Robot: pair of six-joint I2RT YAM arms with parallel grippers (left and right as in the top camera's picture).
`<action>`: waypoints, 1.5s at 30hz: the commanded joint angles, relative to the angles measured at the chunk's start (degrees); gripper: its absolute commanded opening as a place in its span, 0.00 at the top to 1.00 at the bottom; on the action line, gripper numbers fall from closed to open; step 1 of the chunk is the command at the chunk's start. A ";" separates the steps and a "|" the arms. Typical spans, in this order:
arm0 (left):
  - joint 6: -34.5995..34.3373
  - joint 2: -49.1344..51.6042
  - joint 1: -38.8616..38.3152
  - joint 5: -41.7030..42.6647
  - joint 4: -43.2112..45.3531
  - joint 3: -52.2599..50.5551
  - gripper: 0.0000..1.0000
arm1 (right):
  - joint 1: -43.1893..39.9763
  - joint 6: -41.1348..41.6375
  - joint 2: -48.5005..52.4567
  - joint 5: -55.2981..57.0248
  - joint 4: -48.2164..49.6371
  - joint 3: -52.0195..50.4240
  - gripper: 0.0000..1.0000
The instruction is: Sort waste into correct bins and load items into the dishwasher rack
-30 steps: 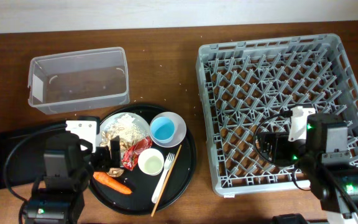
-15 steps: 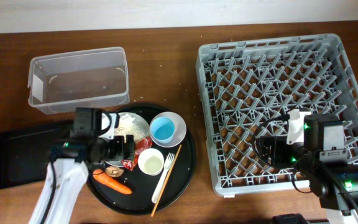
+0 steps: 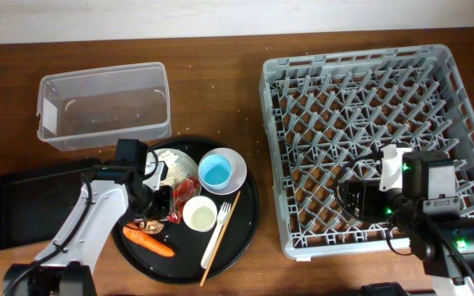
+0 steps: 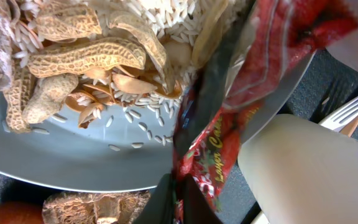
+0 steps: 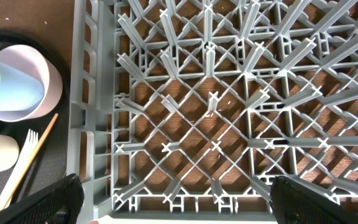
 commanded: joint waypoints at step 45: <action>-1.84 4.35 -0.55 -5.42 14.19 9.97 0.26 | -0.39 0.44 1.16 -0.31 -0.94 1.27 0.02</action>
